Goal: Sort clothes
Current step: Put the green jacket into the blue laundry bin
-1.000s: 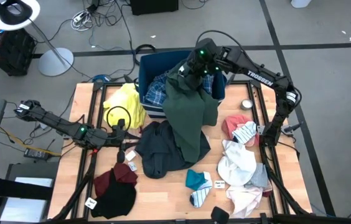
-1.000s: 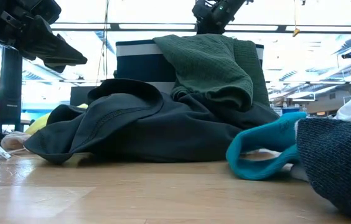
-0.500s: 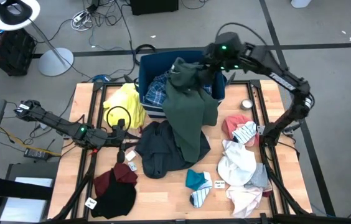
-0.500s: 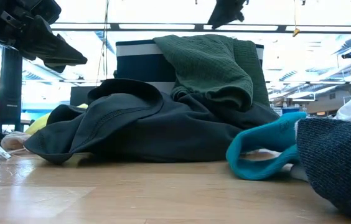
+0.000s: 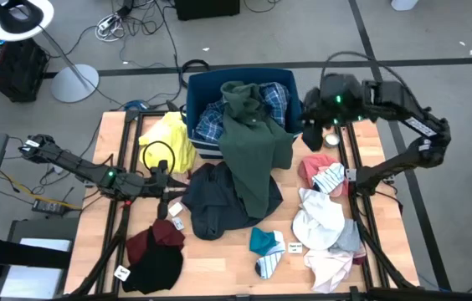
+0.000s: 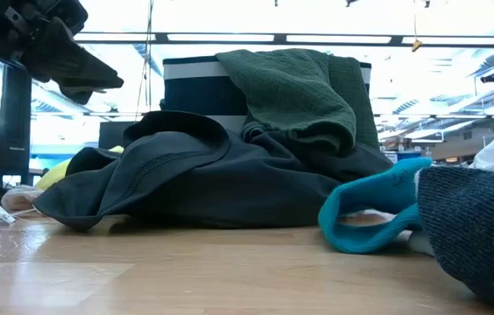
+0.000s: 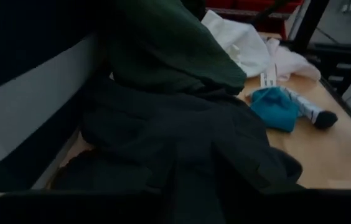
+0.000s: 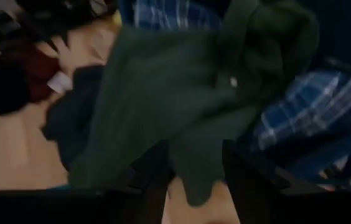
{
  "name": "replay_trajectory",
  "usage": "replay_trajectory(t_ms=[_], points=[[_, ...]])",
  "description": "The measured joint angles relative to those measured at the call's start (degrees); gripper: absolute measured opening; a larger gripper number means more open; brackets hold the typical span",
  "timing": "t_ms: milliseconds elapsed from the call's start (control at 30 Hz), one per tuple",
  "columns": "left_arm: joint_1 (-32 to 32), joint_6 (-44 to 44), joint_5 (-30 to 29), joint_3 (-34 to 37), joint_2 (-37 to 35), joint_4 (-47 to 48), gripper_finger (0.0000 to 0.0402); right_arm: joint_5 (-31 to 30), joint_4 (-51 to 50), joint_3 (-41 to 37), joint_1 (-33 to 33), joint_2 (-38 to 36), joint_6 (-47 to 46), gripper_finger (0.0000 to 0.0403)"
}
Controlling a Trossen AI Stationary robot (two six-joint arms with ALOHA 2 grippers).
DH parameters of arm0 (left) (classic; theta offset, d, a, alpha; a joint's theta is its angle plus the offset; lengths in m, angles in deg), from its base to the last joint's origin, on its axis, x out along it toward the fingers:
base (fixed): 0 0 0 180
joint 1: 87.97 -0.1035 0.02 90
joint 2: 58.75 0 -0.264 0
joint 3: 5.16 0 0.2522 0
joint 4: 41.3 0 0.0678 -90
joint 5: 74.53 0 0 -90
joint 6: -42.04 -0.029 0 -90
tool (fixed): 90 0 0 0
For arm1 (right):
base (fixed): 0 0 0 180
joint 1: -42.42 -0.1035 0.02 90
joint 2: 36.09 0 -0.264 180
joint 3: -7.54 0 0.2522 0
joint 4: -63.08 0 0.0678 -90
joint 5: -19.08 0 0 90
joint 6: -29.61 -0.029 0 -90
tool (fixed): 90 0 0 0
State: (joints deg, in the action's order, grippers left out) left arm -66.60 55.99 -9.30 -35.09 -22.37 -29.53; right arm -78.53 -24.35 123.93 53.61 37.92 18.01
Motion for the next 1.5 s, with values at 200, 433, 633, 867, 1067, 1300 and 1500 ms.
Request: replay_trajectory(t_ms=[200, 433, 633, 867, 1067, 1300, 1500], points=[[0.02, -0.14, -0.01, 0.00, 0.01, -1.12, 0.0099, -5.74, 4.99, -16.27, -8.25, -6.18, -9.02, 0.0141], [0.02, -0.54, -0.01, 0.00, 0.01, -0.64, 0.0099, -7.73, 23.02, -37.09, -15.19, -10.51, -17.15, 0.0141], [0.02, -1.70, -0.01, 0.00, 0.01, -0.67, 0.0099, -9.16, 46.80, -53.84, -17.99, -9.76, -17.91, 0.0142], [0.02, -1.70, -0.01, 0.00, 0.01, -0.71, 0.0099, -9.16, 76.74, -68.90, -18.25, -9.44, -18.75, 0.0174], [0.02, -1.70, -0.01, 0.00, -0.02, -0.64, 0.0099, -9.12, 93.09, -74.78, -18.22, -6.85, -18.04, 0.0235], [0.02, -1.71, -0.01, 0.02, 0.01, -0.77, 0.0099, -7.74, 111.81, -74.67, -17.00, 5.32, -13.83, 0.0295], [0.02, -1.72, -0.01, 0.02, 0.01, -0.87, 0.0099, -6.40, 121.90, -70.98, -14.25, 15.50, -9.91, 0.0297]])
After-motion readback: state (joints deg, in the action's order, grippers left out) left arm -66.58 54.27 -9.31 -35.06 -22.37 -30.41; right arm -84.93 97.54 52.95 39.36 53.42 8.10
